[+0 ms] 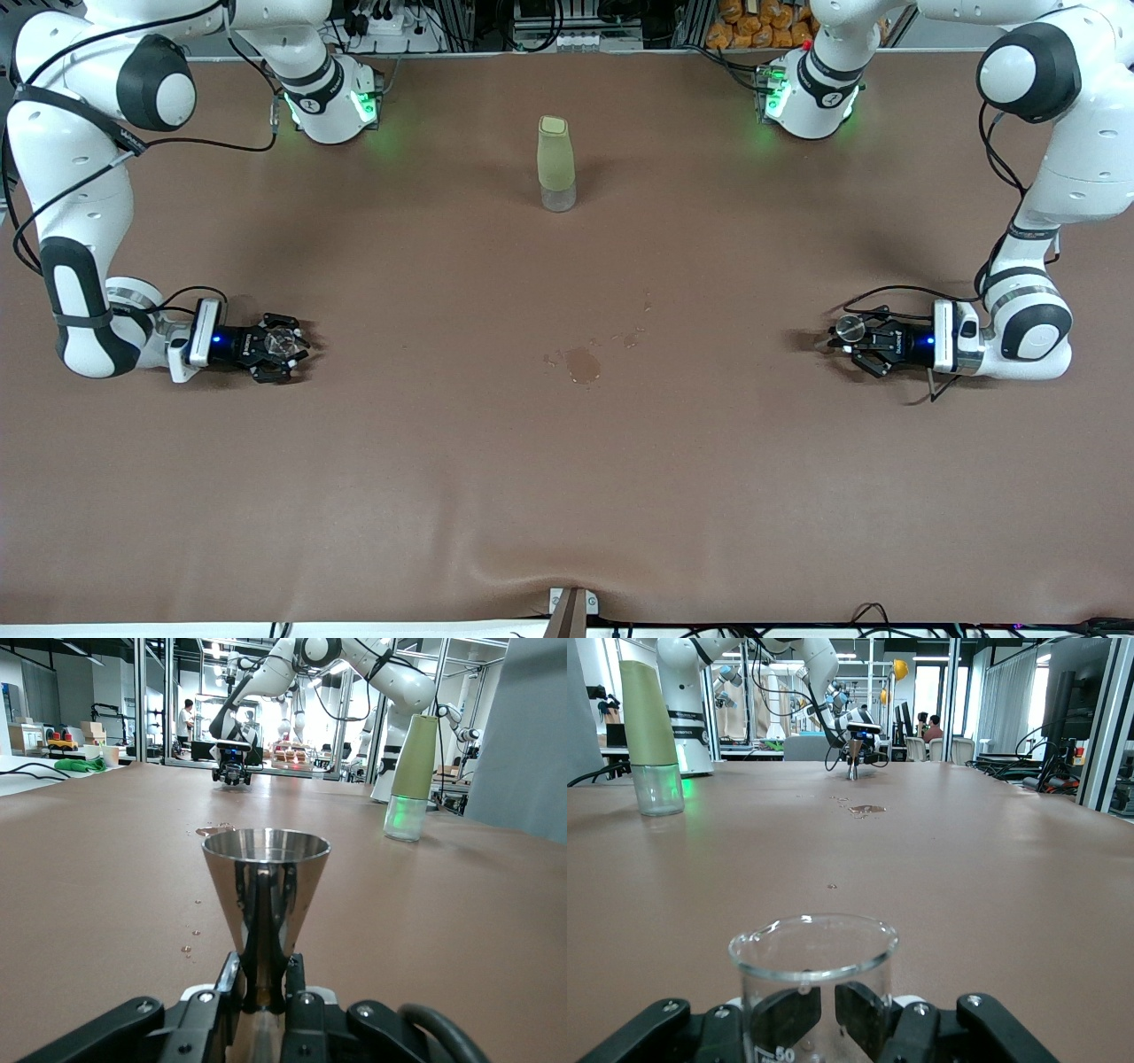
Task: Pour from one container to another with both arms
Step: 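Lower the jigger with the left gripper while the right gripper lowers the cup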
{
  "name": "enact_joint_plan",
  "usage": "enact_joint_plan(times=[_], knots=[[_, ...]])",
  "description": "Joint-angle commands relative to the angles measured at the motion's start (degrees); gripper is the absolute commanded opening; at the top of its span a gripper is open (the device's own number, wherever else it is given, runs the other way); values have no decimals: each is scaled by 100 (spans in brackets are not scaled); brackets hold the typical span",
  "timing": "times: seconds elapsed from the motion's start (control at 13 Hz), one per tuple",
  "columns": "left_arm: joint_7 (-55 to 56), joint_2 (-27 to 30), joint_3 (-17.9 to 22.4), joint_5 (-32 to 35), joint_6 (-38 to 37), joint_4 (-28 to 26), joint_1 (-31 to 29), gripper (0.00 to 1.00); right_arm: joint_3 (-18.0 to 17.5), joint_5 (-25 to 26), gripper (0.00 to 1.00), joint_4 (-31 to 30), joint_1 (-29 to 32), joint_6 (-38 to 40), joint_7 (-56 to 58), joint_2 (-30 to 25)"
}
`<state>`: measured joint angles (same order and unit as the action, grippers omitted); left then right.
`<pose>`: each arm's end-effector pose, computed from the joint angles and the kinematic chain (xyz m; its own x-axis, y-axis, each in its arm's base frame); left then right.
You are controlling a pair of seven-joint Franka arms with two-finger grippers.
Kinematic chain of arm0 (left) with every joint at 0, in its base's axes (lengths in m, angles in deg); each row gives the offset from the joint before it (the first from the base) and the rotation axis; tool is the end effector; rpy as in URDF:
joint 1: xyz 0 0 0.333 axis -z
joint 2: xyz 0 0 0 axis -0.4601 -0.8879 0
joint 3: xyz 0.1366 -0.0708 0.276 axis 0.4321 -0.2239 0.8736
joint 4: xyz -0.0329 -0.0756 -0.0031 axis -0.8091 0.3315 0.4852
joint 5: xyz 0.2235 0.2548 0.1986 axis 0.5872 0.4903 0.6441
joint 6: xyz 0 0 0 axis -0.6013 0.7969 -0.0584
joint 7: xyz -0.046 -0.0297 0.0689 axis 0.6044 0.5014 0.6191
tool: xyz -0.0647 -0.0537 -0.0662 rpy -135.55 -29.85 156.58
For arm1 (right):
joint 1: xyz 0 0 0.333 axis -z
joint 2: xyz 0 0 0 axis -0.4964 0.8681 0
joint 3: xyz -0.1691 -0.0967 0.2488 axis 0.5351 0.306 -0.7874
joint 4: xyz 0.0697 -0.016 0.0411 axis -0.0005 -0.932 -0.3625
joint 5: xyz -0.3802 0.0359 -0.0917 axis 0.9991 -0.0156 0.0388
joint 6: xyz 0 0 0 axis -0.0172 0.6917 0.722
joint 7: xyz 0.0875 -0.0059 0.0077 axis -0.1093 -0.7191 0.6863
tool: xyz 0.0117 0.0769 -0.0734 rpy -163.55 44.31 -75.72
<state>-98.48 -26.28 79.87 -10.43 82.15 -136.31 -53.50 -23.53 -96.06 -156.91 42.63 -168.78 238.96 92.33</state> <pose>0.5726 0.1169 0.0777 0.0570 -0.1803 0.9820 -0.9819 0.1676 0.0878 0.5548 -0.1362 0.0618 -0.0442 0.2143 0.9758 0.9990 0.0130 0.0424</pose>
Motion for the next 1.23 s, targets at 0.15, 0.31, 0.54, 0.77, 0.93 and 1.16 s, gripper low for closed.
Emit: enact_joint_plan(times=[0.15, 0.31, 0.54, 0.77, 0.93, 1.16], knots=[[-251, -23, -22, 136, -103, 48, -43, 100, 26, -65, 14, 36, -21, -133, 836, 83], [-181, -23, -22, 171, -103, 40, -43, 100, 26, -65, 34, 36, -21, -124, 783, 74], [117, 12, -13, 390, -156, 57, -104, 100, 26, -65, 83, 19, 14, -80, 765, 74], [854, 108, -13, 812, -191, 144, -438, 100, 35, -47, 100, 19, 31, -71, 757, 22], [1338, 161, -13, 1066, -243, 434, -649, 100, 43, 14, 100, 27, 31, -71, 477, -22], [1898, 249, -13, 1067, -226, 601, -904, 100, 262, 154, 100, 19, -39, -54, -250, -162]])
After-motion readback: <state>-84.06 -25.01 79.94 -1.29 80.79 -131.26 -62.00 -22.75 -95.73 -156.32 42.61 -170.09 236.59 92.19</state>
